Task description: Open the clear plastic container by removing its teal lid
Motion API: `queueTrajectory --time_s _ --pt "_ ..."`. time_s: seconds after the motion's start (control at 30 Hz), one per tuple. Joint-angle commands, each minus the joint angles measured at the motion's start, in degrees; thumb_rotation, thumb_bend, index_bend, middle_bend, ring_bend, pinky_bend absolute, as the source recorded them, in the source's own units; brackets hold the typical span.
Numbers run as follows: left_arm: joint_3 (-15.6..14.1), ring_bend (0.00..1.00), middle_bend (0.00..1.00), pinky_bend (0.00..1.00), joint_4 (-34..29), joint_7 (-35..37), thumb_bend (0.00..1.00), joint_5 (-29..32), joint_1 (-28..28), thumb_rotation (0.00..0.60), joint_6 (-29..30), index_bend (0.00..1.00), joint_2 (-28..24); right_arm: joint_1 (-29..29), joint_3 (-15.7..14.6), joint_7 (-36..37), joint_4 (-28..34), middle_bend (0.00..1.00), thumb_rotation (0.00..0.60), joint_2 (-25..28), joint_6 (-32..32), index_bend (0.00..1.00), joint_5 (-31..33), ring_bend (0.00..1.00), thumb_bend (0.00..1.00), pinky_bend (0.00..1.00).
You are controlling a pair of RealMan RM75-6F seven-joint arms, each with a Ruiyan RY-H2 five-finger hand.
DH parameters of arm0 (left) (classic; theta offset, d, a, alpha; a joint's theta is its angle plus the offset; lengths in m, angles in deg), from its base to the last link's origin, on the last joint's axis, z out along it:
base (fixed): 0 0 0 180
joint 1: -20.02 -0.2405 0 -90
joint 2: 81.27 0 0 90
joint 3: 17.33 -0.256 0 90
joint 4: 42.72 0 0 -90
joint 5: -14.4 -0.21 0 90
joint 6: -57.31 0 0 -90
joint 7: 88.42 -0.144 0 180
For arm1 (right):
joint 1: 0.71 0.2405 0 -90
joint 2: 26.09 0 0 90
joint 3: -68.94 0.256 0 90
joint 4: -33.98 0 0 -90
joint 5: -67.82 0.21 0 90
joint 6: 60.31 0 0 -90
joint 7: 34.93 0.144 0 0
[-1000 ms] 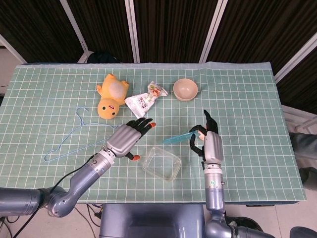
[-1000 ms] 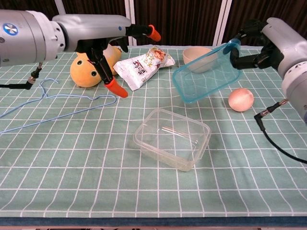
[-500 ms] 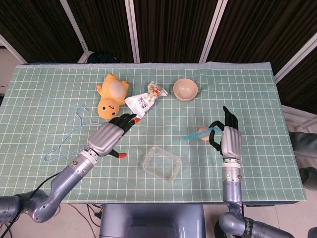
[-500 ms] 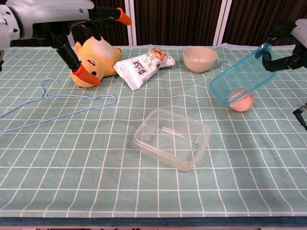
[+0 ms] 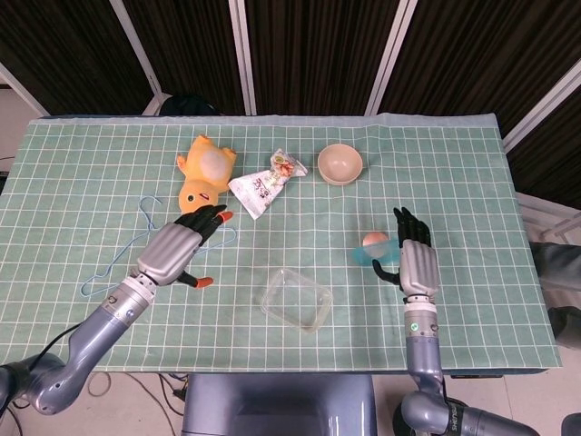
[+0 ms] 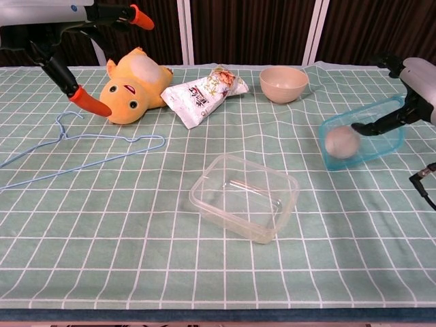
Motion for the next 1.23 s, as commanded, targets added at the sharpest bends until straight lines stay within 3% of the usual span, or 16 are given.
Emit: queueTrajectory --time_s 0.03,0.33,0.6,0.8,0.97,1.1,1.23 --pt "-0.13 0.01 0.00 0.18 -0.03 0.10 0.02 -0.39 -0.58 0.600 0.01 0.00 -0.15 0.19 0.35 -0.28 0.62 0.00 0.600 0.29 0.07 0.00 1.32 0.00 0.18 0.00" --pt "-0.65 0.01 0.00 0.18 -1.55 -0.97 0.02 -2.37 -3.01 0.600 2.00 0.00 -0.66 -1.80 -0.15 0.39 5.74 0.00 0.600 4.84 -0.60 0.00 3.22 0.00 0.18 0.00" --pt "-5.91 0.01 0.00 0.17 -4.60 -0.90 0.02 -9.82 -11.64 0.600 10.64 0.00 -5.45 -7.34 -5.71 2.33 14.43 0.00 0.600 17.72 0.19 0.00 -0.49 0.00 0.18 0.00" --pt "-13.23 0.00 0.00 0.14 -3.20 3.12 0.02 -20.30 -22.24 0.600 20.99 0.00 -9.05 -12.77 -13.19 9.63 16.67 0.00 0.600 29.43 -0.43 0.00 -13.83 0.00 0.18 0.00" --pt "-18.31 0.00 0.00 0.07 4.26 8.53 0.02 -28.24 -31.18 0.600 30.59 0.00 -10.35 -17.19 -19.97 18.10 14.37 0.00 0.600 37.41 -3.63 0.00 -26.71 0.00 0.18 0.00" --pt "-19.49 0.00 0.00 0.05 10.05 13.00 0.01 -29.38 -36.53 0.600 36.22 0.00 -10.11 -20.00 -23.07 21.69 11.15 0.00 0.600 40.12 -7.77 0.00 -32.83 0.00 0.18 0.00" --pt "-18.61 0.00 0.00 0.05 17.22 17.50 0.01 -28.60 -41.32 0.600 41.81 0.00 -8.19 -22.61 -23.81 24.33 6.61 0.00 0.600 39.88 -12.79 0.00 -35.13 0.00 0.18 0.00"
